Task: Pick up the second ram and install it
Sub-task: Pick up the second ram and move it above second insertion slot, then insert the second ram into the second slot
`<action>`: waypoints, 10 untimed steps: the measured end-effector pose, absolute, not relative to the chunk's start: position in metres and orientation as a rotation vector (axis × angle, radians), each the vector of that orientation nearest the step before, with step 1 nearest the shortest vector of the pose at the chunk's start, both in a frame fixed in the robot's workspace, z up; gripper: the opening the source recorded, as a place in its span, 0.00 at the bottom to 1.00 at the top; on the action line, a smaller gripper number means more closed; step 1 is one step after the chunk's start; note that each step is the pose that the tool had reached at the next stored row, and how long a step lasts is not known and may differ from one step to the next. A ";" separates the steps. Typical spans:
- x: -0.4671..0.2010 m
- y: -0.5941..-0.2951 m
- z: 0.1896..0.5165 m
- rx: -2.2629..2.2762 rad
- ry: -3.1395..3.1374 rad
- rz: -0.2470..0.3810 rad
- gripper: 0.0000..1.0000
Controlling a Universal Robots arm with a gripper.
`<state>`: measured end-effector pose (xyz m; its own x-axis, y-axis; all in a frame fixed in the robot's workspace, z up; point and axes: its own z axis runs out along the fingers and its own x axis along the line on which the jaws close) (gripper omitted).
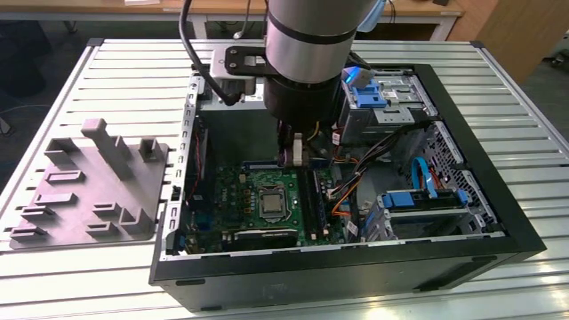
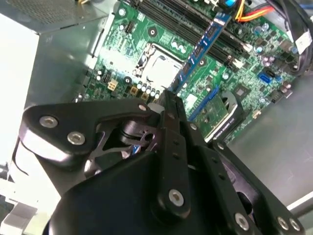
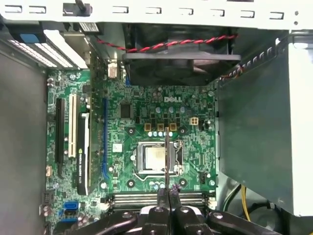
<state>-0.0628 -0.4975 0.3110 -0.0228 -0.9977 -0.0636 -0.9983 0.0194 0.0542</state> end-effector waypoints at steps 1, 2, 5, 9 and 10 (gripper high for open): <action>-0.063 -0.498 0.312 -2.191 2.238 0.130 0.11; -0.063 -0.497 0.312 -2.191 2.237 0.131 0.11; -0.063 -0.497 0.319 -2.191 2.237 0.130 0.11; -0.063 -0.497 0.319 -2.191 2.237 0.130 0.11; -0.063 -0.497 0.320 -2.191 2.237 0.131 0.11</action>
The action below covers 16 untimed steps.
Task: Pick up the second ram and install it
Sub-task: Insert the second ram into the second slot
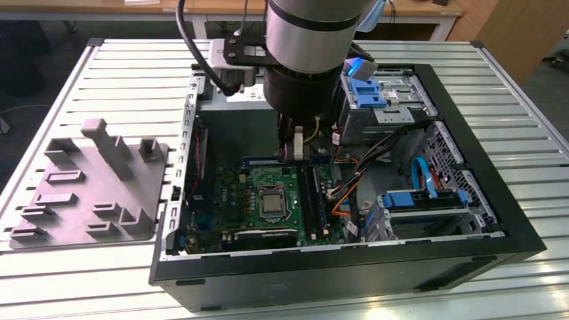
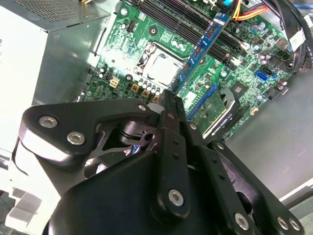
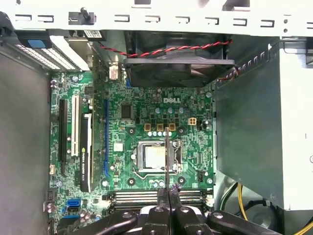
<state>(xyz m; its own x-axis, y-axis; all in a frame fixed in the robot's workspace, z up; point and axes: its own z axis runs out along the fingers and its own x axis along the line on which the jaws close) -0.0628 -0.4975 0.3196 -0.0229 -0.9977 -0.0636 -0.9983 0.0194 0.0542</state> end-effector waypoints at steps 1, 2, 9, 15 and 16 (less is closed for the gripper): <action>-0.063 -0.498 0.320 -2.191 2.237 0.131 0.11; -0.063 -0.497 0.320 -2.191 2.237 0.130 0.11; -0.063 -0.497 0.320 -2.191 2.237 0.130 0.11; -0.063 -0.497 0.321 -2.186 2.242 0.131 0.11; -0.063 -0.497 0.321 -2.170 2.257 0.130 0.11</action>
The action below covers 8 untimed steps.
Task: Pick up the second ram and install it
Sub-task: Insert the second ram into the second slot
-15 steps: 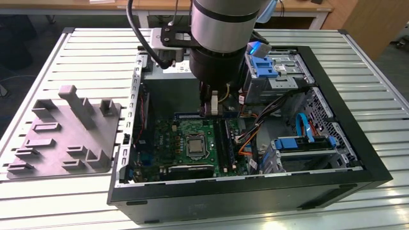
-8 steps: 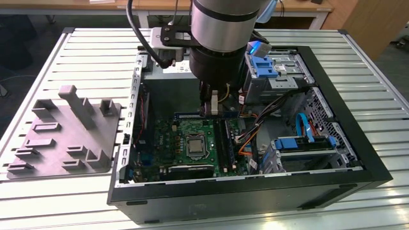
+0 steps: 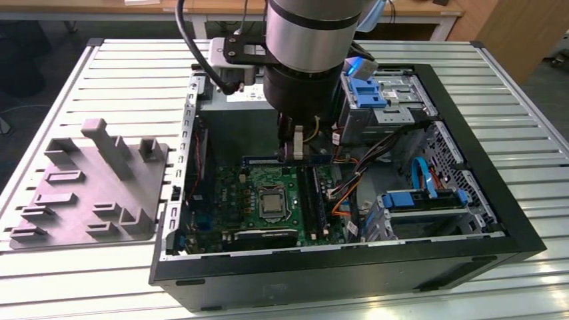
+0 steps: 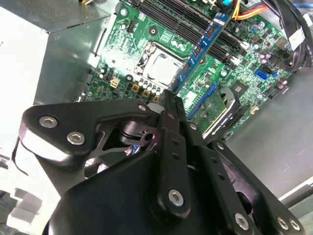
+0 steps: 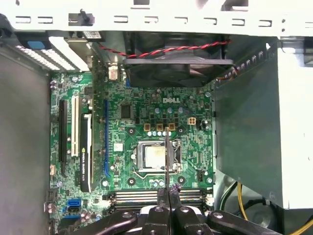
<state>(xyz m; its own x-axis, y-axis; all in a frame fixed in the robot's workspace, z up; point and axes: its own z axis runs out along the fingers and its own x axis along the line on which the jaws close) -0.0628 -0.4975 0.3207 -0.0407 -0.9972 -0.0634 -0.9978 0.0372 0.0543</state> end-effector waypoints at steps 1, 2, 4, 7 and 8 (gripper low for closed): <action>-0.063 -0.497 0.321 -2.150 2.275 0.130 0.11; -0.063 -0.497 0.320 -2.128 2.294 0.130 0.11; -0.063 -0.497 0.320 -2.084 2.332 0.130 0.11; -0.063 -0.497 0.320 -2.018 2.386 0.129 0.11; -0.063 -0.497 0.320 -1.997 2.403 0.129 0.11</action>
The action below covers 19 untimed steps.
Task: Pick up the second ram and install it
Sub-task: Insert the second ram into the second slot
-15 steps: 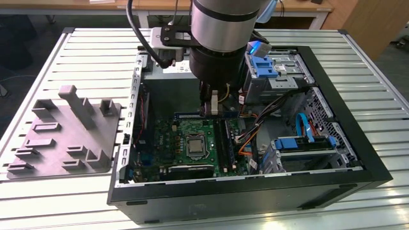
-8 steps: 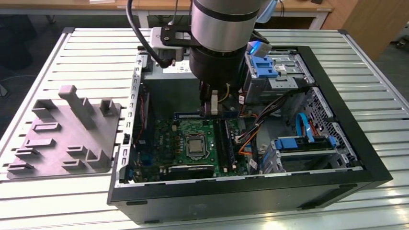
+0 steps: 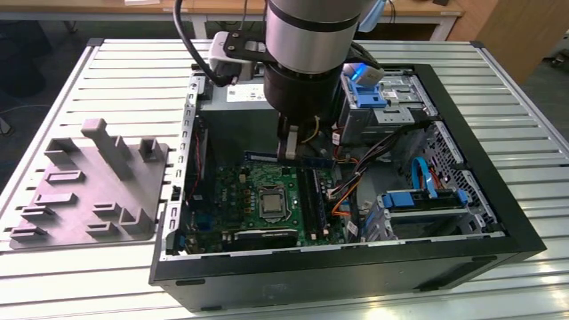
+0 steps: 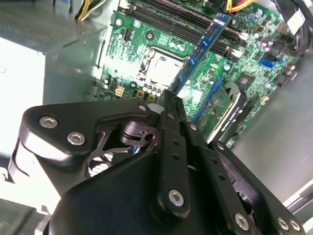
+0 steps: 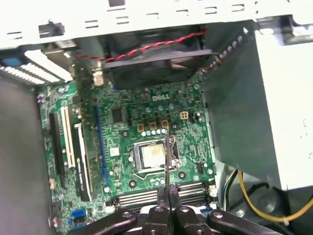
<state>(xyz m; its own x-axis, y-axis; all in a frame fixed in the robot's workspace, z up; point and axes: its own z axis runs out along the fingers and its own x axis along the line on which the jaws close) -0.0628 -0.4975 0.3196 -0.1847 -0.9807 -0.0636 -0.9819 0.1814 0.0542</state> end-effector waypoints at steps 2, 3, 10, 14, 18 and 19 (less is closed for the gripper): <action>-0.063 -0.497 0.319 -1.951 2.439 0.128 0.11; -0.063 -0.497 0.319 -1.928 2.456 0.128 0.11; -0.063 -0.497 0.318 -1.765 2.570 0.126 0.11; -0.063 -0.497 0.318 -1.669 2.629 0.125 0.11; -0.063 -0.497 0.317 -1.571 2.686 0.123 0.11; -0.063 -0.497 0.317 -1.546 2.700 0.122 0.11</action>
